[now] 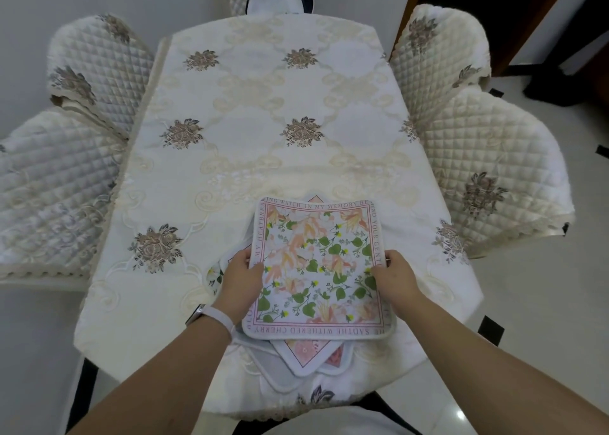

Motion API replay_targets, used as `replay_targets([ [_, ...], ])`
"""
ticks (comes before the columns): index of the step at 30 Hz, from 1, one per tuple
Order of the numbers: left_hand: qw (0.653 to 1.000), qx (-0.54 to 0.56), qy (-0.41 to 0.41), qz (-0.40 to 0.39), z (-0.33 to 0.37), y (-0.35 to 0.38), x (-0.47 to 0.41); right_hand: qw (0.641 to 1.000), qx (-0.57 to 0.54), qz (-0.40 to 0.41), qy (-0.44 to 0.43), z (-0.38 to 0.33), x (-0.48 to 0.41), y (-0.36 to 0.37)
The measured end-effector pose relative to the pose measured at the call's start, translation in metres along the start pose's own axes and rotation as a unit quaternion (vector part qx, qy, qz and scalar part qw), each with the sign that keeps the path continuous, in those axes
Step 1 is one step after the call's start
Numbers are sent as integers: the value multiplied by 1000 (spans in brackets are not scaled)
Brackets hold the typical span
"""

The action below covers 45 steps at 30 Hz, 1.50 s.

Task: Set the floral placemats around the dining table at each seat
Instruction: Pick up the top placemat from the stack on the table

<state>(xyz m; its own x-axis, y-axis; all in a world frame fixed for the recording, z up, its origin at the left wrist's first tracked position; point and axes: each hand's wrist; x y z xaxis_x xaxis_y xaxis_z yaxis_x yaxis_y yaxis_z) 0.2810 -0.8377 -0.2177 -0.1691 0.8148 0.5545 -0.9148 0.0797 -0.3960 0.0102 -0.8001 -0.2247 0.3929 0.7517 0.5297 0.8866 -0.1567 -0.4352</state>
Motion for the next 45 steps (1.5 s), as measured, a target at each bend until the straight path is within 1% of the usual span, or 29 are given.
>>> replay_targets([
  [5,999,29,37,-7,7,1,10,999,-6,35,-20,-4,15,-11],
  [9,996,58,51,-43,17,12,15,997,-24,72,-25,-2,32,-30],
  [12,995,44,51,-76,24,27,19,994,-44,103,-12,8,43,-49],
  [18,988,60,43,-134,53,66,41,983,-105,148,-14,29,65,-105],
  [22,982,64,65,-168,81,98,65,976,-137,167,-18,45,69,-155],
  [27,977,52,100,-179,116,163,104,973,-142,175,-44,75,69,-231],
  [31,973,50,119,-191,143,233,144,966,-149,201,-64,106,67,-306],
  [38,960,61,185,-201,195,354,208,948,-196,234,-95,152,69,-437],
  [41,954,73,206,-204,213,393,226,939,-216,248,-102,162,71,-479],
  [45,948,77,213,-225,235,433,237,933,-219,265,-103,172,64,-521],
])
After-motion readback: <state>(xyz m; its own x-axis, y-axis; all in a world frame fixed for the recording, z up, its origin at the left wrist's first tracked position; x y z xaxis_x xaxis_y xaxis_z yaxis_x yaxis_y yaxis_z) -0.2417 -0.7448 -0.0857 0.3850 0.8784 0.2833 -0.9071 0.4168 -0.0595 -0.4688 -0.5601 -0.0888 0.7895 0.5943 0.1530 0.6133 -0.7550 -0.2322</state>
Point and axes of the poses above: each hand's wrist, its own x-axis away from the middle knuckle, its own y-axis out of the palm, z = x × y, and after that the axes turned 4 degrees about -y, right-handed
